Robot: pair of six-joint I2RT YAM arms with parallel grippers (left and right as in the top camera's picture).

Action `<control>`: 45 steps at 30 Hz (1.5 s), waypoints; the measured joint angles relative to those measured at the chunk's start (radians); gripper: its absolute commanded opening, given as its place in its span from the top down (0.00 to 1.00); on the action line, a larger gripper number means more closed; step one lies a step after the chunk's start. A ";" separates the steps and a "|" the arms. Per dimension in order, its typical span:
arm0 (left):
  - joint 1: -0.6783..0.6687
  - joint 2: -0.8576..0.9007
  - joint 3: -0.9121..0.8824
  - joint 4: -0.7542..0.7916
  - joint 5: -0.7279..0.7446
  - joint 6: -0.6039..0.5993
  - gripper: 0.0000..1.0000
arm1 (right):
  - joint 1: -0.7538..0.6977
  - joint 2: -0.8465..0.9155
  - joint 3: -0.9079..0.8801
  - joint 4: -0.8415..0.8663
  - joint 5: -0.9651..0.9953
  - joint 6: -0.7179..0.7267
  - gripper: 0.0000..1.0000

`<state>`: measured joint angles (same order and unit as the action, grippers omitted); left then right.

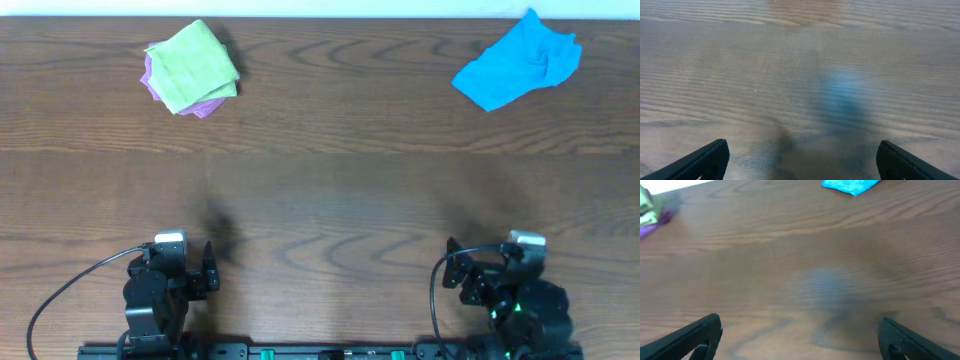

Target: Fold the cloth

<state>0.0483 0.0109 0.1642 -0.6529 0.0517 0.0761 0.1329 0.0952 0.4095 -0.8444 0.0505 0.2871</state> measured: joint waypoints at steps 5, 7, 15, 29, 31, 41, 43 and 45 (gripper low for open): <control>0.000 0.000 0.000 0.000 0.000 0.000 0.05 | -0.016 -0.056 -0.069 0.003 0.016 -0.036 0.01; 0.000 0.000 0.000 0.000 0.000 0.000 0.05 | -0.026 -0.070 -0.096 0.005 0.019 -0.042 0.01; 0.000 0.000 0.000 0.000 0.000 0.000 0.05 | -0.045 -0.078 -0.151 0.016 -0.002 -0.140 0.01; 0.000 0.000 0.000 0.000 0.000 0.000 0.05 | -0.050 -0.079 -0.215 0.018 -0.080 -0.283 0.01; 0.000 0.000 0.000 0.000 0.000 0.000 0.05 | -0.050 -0.079 -0.215 0.019 -0.081 -0.290 0.01; 0.000 0.000 0.000 0.000 0.000 0.000 0.05 | -0.050 -0.079 -0.215 0.019 -0.081 -0.297 0.01; 0.000 0.000 0.000 0.000 0.000 0.000 0.05 | -0.050 -0.079 -0.215 0.019 -0.081 -0.298 0.01; 0.000 0.000 0.000 0.000 0.000 0.000 0.05 | -0.050 -0.079 -0.215 0.019 -0.081 -0.299 0.01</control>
<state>0.0483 0.0109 0.1642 -0.6533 0.0517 0.0761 0.0826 0.0166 0.1947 -0.8253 -0.0307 -0.0116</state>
